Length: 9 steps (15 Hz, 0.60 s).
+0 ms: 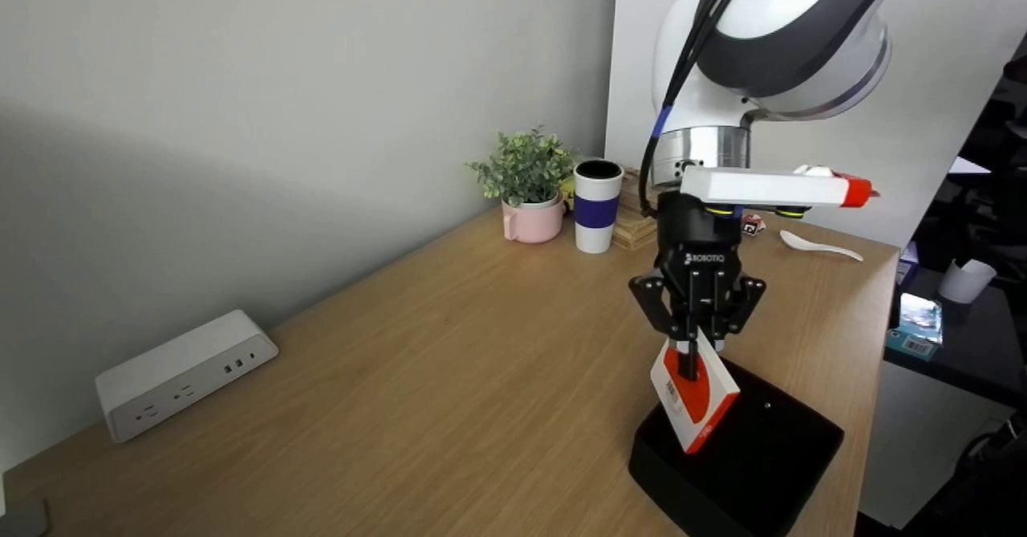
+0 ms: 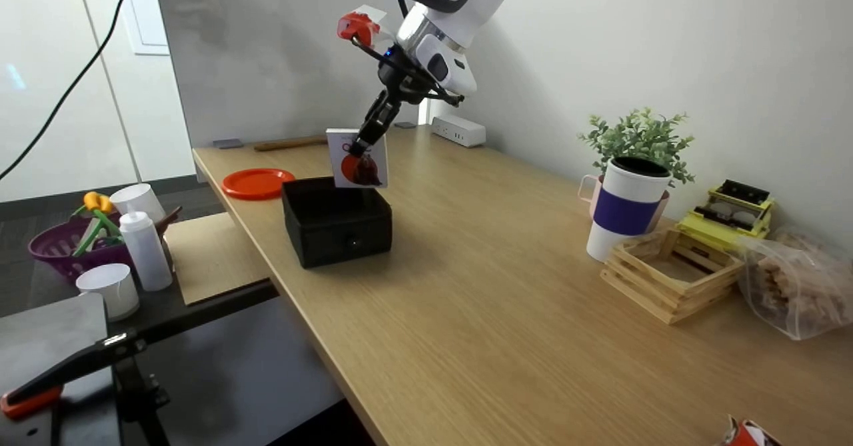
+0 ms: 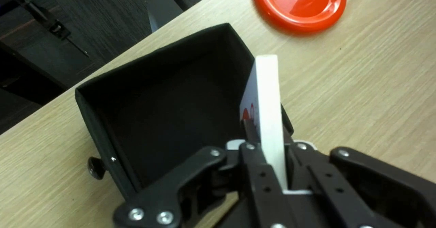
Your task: Put the book in the black box
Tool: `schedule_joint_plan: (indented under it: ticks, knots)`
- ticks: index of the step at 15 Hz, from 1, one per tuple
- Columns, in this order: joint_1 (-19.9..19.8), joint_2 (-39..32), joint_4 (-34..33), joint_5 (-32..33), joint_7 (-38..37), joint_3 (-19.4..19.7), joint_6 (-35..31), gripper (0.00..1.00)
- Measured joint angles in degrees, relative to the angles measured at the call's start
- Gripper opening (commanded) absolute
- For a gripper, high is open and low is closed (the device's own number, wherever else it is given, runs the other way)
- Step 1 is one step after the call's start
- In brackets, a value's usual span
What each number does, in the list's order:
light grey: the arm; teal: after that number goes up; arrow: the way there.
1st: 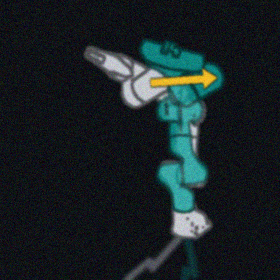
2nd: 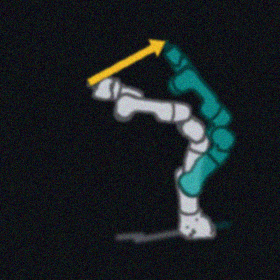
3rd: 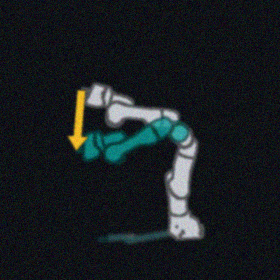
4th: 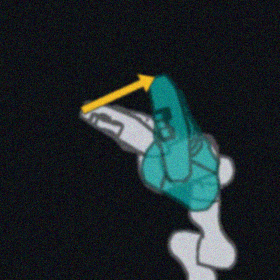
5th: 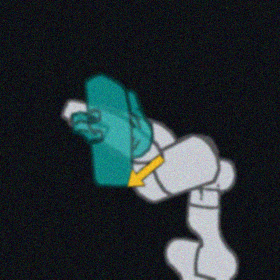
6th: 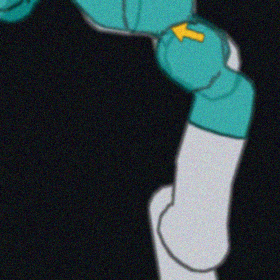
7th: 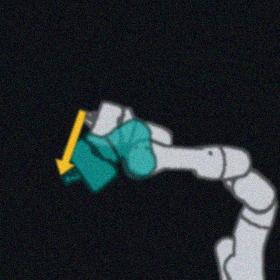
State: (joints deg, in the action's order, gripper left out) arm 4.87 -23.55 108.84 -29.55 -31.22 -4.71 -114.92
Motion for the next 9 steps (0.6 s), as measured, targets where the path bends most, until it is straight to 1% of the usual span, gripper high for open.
schedule_joint_plan:
  ticks: [2,4,9]
  knots:
    - [0.28,1.09,1.35,0.00,-1.44,0.01,-2.68,0.04]
    - [0.66,2.76,3.43,-0.03,-5.30,0.02,-4.36,0.04]
    - [1.78,7.50,9.22,-0.01,-16.81,0.02,-4.35,0.04]
